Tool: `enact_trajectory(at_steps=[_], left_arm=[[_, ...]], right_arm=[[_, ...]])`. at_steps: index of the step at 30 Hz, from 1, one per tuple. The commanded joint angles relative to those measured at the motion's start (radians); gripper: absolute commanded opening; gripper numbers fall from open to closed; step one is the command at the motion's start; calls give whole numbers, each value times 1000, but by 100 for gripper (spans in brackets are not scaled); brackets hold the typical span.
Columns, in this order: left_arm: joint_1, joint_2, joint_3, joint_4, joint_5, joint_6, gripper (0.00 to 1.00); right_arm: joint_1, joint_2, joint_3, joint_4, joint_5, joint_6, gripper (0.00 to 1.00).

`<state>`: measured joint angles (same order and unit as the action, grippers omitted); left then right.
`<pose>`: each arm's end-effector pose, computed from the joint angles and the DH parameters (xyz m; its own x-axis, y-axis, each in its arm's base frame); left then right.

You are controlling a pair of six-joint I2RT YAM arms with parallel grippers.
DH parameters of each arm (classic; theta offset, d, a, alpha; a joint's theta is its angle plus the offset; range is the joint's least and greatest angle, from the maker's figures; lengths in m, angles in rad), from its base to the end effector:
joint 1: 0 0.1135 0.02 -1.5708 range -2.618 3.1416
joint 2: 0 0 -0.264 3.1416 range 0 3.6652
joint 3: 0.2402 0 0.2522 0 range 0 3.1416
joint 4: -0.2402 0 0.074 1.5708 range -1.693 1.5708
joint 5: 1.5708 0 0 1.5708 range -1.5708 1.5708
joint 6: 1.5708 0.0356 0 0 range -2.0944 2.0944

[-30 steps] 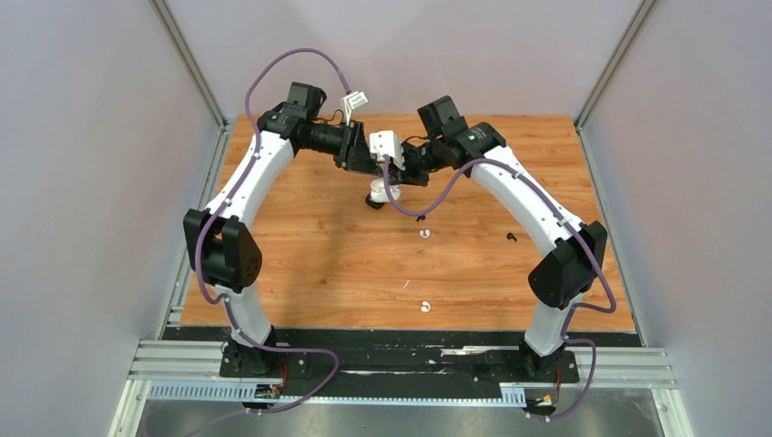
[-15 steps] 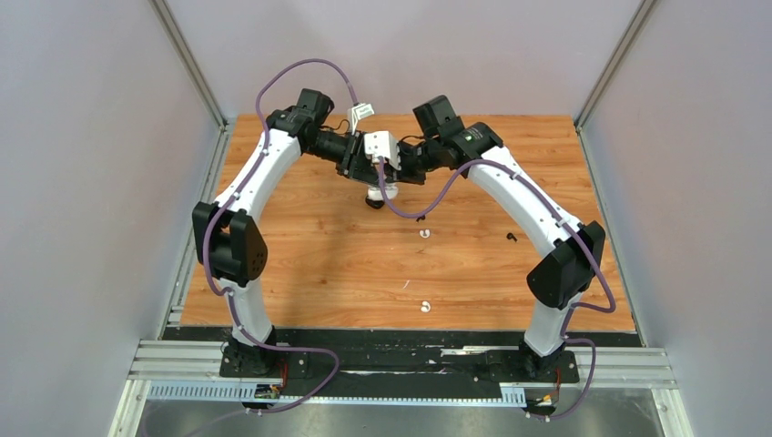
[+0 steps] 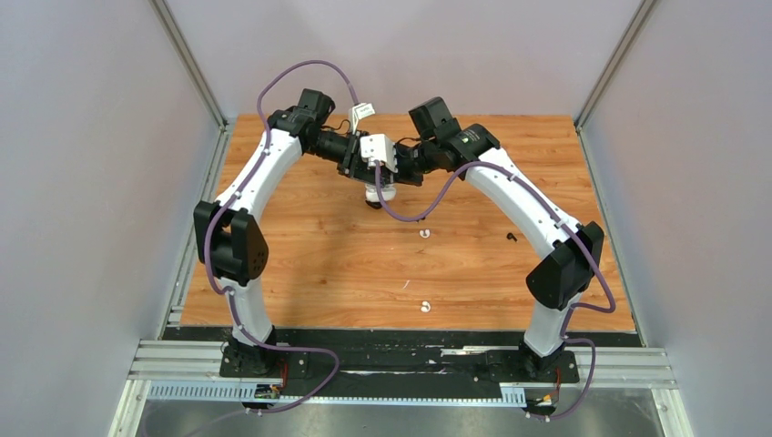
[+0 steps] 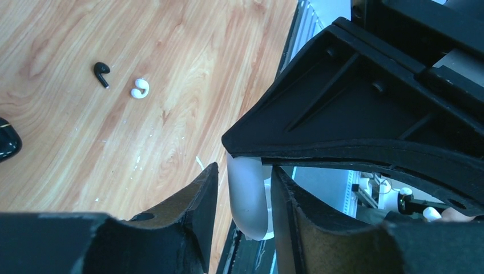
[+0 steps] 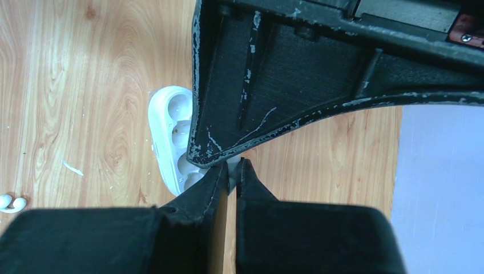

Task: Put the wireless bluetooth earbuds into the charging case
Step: Open the charging case.

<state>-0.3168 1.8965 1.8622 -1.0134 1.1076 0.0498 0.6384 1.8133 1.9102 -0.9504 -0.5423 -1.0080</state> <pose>0.3666 -0.1537 0.3373 -0.7941 0.2837 -0.5375 0.6042 0.2715 -0.7492 0.3023 0.2472 0.3744 0.3392 -0.6504 -0.6797 -0.9295 -0.1207 -0.3485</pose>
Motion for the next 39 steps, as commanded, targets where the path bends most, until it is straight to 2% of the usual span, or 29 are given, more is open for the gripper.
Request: enact_trajectory(at_steps=[1,7,8,11,17,27,32,35,39], left_arm=[[15,13,36,24,47,-33,41],[17,13,34,16,65,-19,32],[18,15,35,15,69,-26,32],[25,19,39,14,94,-35,41],[43,20,31,45,102,-89,43],[44,16,16,74,123,-90,24],[39,6,14,68,118,-57,0],[39,-17,1,83,92,-51,0],[39,-47,-3,106,40,-12,0]], right_arm=[[7,-9,21,32,0,-21,0],[9,-6,20,33,1,-18,0],[10,-6,20,34,2,-19,0],[13,-8,14,35,7,-23,0],[15,-8,10,35,9,-27,0],[20,-2,13,41,11,-19,0],[21,1,6,58,30,-5,3],[20,-1,5,73,52,19,7],[10,-28,4,92,91,40,23]])
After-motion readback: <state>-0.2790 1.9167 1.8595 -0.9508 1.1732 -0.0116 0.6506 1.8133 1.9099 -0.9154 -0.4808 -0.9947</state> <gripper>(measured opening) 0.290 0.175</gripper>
